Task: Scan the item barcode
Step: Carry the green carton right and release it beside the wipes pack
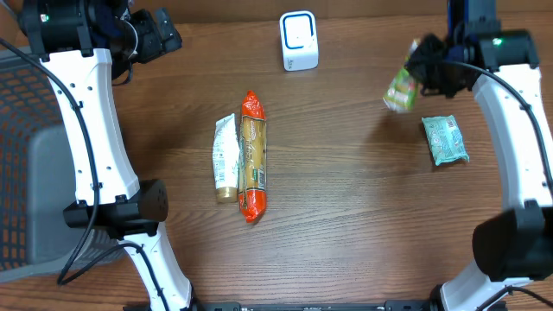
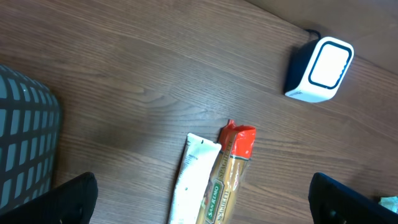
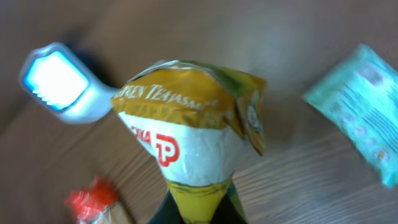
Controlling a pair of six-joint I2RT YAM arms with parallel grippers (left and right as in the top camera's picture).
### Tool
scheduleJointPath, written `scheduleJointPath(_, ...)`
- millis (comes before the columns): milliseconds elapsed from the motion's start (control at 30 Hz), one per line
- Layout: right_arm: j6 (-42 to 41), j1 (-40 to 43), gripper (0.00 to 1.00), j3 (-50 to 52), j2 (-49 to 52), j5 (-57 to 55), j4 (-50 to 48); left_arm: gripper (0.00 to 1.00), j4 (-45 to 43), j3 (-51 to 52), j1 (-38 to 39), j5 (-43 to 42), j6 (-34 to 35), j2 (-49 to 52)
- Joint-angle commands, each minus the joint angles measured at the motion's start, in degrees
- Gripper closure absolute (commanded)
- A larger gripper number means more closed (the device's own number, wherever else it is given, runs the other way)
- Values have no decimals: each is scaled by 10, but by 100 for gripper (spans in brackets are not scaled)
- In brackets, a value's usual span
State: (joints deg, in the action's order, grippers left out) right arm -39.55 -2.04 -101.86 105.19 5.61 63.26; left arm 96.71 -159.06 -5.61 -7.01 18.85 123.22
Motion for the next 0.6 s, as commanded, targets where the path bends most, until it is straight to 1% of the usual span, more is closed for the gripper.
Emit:
scheduleJointPath(0, -135, 32, 96, 83, -5, -3, -49, 0, 1, -1, 4, 4, -11, -15)
scheduleJointPath(100, -163, 60, 96, 164, -5, 5, -120, 0, 1, -1, 4, 4, -11, -15)
scheduleJointPath(167, -166, 78, 96, 211, -5, 12, -169, 1, 1, -1, 4, 4, -11, -15)
scheduleJointPath(300, -166, 107, 95, 263, -5, 13, -207, 0, 1, -1, 4, 4, -11, -15)
scheduleJointPath(333, -166, 115, 91, 269, -5, 13, -208, 0, 1, -1, 4, 4, -11, -15)
scheduleJointPath(400, -152, 129, 73, 275, -5, 13, -205, 0, 1, -1, 4, 4, -11, -15)
scheduleJointPath(433, -147, 131, 67, 275, -5, 13, -203, 1, 1, -1, 4, 4, -11, -15)
scheduleJointPath(500, -101, 140, 53, 275, -5, 13, -193, 1, 1, -1, 4, 4, -11, -15)
scheduleJointPath(567, -51, 151, 28, 275, -5, 21, -189, 0, 1, -1, 4, 4, -11, -15)
